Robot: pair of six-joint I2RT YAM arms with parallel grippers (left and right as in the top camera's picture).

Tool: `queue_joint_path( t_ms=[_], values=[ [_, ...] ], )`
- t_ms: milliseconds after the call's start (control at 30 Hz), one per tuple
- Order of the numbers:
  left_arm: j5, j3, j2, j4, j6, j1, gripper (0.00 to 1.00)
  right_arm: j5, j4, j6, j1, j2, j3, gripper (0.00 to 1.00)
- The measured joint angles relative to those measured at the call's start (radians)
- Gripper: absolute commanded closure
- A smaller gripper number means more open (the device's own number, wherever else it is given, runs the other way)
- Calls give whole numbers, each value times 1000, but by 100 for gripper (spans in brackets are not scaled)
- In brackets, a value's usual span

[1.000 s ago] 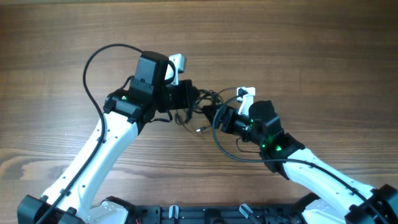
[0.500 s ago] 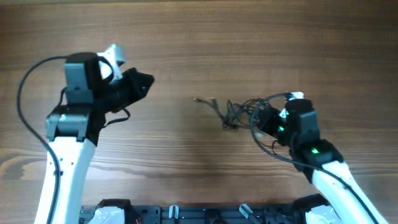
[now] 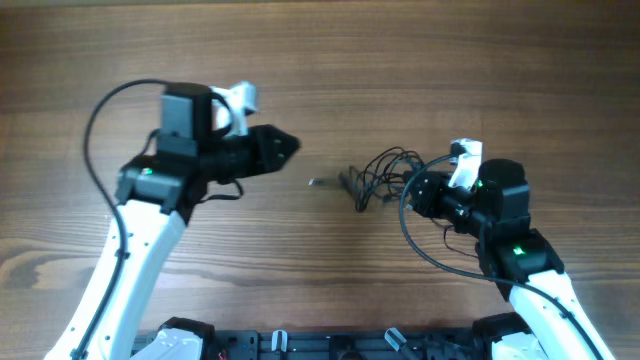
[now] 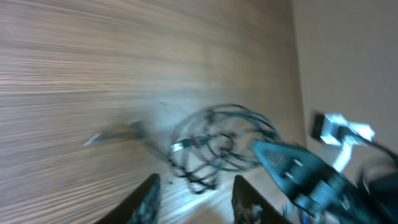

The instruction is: Untangle cables

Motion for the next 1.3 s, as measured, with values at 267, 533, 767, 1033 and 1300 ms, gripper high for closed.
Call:
queue_joint_path(
  t_ms=[267,533,767,1033,1300],
  values=[
    [-35,0,146,46,-123,-137,69,-40,19,-136,0,28,0,95],
    [105,0,312,47,-273,-161,64,-47,25,-220,0,28,0,95],
    [146,0,402,47,-359,-240,88,-47,26,-230,0,28,0,95],
    [79,0,410,8,-371,-254,96,-26,19,-192,0,28,0,95],
    [68,2,373,-111,-183,-5,96,5,-102,-54,-45,24,0,93]
  ],
)
